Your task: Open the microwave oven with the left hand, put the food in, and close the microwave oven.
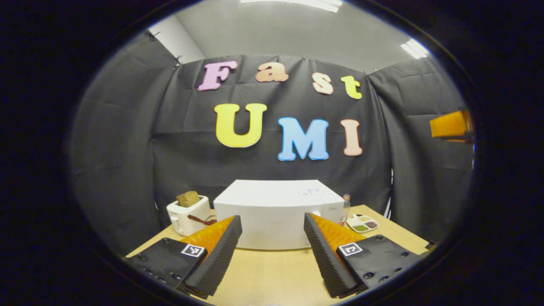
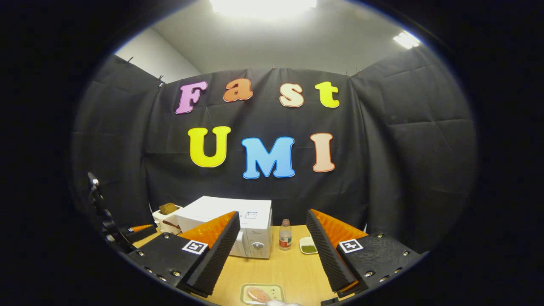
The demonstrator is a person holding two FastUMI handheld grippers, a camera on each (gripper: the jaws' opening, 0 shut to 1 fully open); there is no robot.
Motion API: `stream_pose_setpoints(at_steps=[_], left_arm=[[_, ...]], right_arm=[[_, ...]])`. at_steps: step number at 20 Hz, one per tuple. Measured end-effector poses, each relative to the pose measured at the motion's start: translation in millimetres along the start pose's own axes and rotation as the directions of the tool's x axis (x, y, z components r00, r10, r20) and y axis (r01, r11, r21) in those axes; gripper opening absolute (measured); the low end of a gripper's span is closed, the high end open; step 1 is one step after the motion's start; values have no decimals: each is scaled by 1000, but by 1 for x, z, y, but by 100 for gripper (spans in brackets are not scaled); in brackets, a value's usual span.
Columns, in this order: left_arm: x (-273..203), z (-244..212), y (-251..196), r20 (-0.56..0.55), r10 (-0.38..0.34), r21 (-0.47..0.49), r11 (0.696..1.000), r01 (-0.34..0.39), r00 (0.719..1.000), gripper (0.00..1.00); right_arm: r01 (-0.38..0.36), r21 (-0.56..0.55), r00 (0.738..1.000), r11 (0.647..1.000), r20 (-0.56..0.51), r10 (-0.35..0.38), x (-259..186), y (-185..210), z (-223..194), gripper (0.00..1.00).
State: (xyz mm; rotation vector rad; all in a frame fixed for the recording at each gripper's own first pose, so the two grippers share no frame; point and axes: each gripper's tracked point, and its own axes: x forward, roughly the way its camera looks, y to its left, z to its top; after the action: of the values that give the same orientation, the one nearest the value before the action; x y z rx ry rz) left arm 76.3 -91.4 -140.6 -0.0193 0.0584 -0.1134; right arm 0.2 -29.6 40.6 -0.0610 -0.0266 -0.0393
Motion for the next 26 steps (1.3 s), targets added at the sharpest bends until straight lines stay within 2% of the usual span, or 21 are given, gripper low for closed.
stream_pose_setpoints(at_steps=[6, 11, 13, 16, 19, 26], left_arm=[[90, -76, -66, -46, -59, 15, 998, 60, 997, 99], [163, -113, -92, -73, -49, -20, 999, 48, 996, 97], [188, -119, -104, -75, -53, -1, 999, 53, 996, 97], [212, -117, -115, -36, -59, 23, 998, 60, 998, 96], [227, -121, -114, -43, -40, 3, 999, 40, 998, 96], [237, -116, -121, -34, -39, 7, 999, 40, 999, 98]], right_arm=[[31, -24, 999, 999, -11, -31, 8, -22, 8, 96], [48, -43, 997, 998, -57, -50, 24, -27, -5, 96], [49, -73, 996, 996, -71, -55, 28, -27, -10, 96], [50, -121, 995, 991, -77, -60, 31, -29, -15, 96], [45, -121, 994, 992, -98, -57, 29, -26, -23, 96], [52, -138, 994, 989, -85, -64, 25, -26, -22, 96]])
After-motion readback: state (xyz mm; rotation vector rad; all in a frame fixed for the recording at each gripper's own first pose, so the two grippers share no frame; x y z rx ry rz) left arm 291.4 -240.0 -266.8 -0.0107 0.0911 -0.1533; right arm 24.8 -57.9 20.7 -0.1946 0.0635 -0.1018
